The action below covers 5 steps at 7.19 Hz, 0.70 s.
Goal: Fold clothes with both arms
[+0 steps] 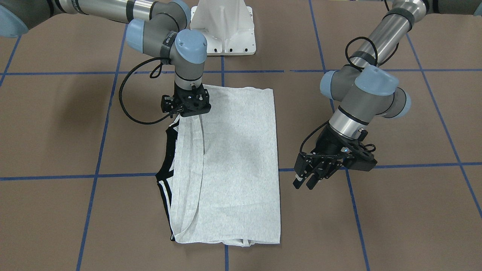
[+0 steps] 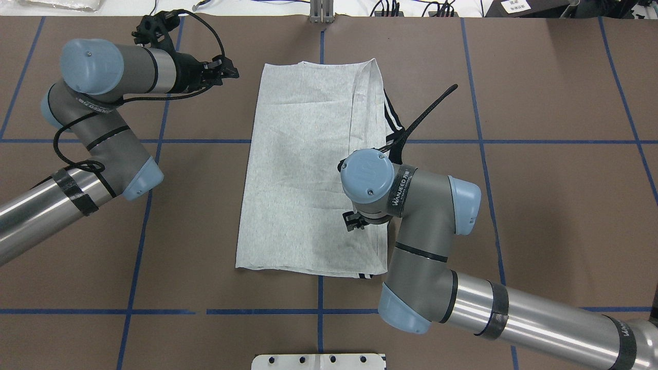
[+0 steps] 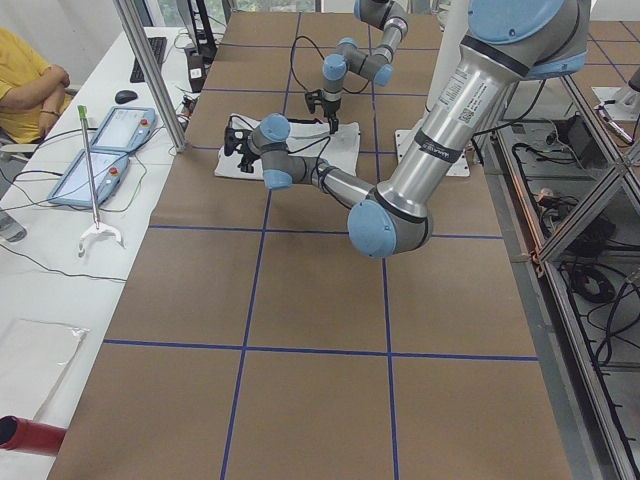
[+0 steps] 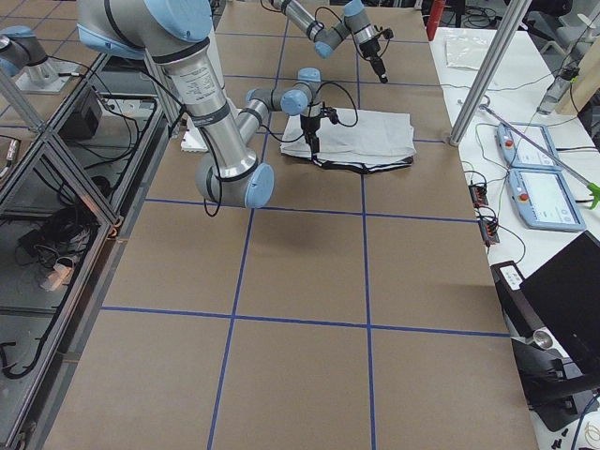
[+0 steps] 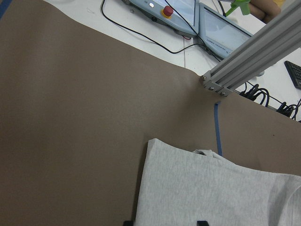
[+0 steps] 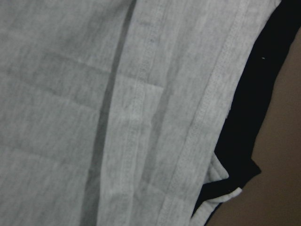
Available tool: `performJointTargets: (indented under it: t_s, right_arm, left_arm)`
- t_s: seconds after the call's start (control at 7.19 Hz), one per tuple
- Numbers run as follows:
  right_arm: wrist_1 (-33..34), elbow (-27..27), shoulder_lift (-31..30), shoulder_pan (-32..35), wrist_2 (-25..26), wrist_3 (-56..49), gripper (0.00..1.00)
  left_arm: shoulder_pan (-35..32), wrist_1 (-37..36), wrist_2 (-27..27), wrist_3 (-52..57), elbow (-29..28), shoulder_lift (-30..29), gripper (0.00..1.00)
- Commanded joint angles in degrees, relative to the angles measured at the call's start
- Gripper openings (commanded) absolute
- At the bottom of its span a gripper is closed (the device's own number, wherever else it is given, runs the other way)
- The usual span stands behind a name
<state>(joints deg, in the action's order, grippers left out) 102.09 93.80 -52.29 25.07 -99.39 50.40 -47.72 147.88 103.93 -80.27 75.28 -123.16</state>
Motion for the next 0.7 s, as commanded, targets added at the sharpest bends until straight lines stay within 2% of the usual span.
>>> performJointTargets:
  t_s: [0.0, 0.28, 0.56]
  right_arm:
    - [5.91, 2.42, -1.57, 2.78, -0.19, -5.11, 1.00]
    - [6.81, 6.30, -7.18, 4.03, 0.42, -8.82, 1.00]
    - [6.73, 7.27, -5.12, 4.46, 0.16, -8.04, 1.00]
  left_arm:
    - [0.08, 0.65, -0.04, -0.06, 0.04, 0.73, 0.54]
    - [0.08, 0.65, 0.05, -0.06, 0.82, 0.82, 0.54]
    - [0.08, 0.57, 0.05, -0.06, 0.92, 0.82, 0.54]
